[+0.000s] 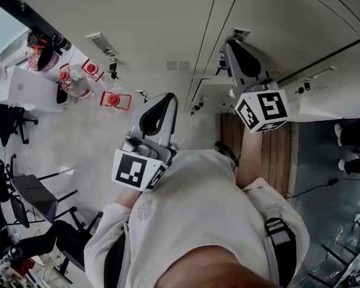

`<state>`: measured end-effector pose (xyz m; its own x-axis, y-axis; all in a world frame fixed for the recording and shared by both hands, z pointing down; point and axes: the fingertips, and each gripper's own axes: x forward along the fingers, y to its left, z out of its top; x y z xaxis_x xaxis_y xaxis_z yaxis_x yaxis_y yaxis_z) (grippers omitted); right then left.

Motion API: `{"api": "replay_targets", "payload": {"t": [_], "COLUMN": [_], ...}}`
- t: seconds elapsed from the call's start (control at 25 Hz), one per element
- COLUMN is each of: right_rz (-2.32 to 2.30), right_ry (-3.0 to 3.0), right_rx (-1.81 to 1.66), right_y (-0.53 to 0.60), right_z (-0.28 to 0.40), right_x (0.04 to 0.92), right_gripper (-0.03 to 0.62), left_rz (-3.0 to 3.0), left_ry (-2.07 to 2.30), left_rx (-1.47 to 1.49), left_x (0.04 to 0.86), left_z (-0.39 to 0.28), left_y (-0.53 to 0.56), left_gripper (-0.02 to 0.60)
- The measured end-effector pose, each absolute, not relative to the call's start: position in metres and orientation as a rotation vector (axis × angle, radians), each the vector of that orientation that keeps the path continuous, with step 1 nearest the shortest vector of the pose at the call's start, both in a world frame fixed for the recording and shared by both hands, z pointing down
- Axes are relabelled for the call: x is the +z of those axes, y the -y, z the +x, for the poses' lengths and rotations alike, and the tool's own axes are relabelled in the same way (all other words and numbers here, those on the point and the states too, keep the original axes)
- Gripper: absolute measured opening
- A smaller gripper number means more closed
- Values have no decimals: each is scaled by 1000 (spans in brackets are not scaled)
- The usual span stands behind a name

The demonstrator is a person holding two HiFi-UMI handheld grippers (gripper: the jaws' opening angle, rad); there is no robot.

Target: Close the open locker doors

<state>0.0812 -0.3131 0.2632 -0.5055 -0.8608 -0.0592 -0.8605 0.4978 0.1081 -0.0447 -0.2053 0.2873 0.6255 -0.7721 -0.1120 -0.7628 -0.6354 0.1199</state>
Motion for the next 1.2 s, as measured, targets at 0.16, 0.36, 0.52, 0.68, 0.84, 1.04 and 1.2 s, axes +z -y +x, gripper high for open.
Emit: {"api": "replay_targets", "payload": {"t": [0.16,0.36,0.52,0.68,0.84,1.04,1.2], "right_rz": [1605,1744,1846,1908,1841,1741,1680], "right_ry": [2699,2576,2513,2516,2634,2699,2711], "right_rx": [-182,-204,-225,-260,-268,-175,7], "right_y": [313,313,306,283,233,174,150], "right_z": [81,83,86,91,77,45,21], "right_x": [264,263,257,243,234,263,309], "right_gripper": [31,32,32,32,28,17,15], "left_rz": [2774,2782,2785,2785,2783,2777,2769], "left_ry": [1316,1301,1300,1300,1296,1279,1257], "left_rx": [-239,-241,-247,-250,-237,-199,-169], "left_x": [289,288,287,286,290,302,312], "left_z": [-51,-54,-62,-74,-88,-105,-111], "left_y": [201,195,191,185,177,165,156], "left_gripper": [0,2,2,0,2,2,2]}}
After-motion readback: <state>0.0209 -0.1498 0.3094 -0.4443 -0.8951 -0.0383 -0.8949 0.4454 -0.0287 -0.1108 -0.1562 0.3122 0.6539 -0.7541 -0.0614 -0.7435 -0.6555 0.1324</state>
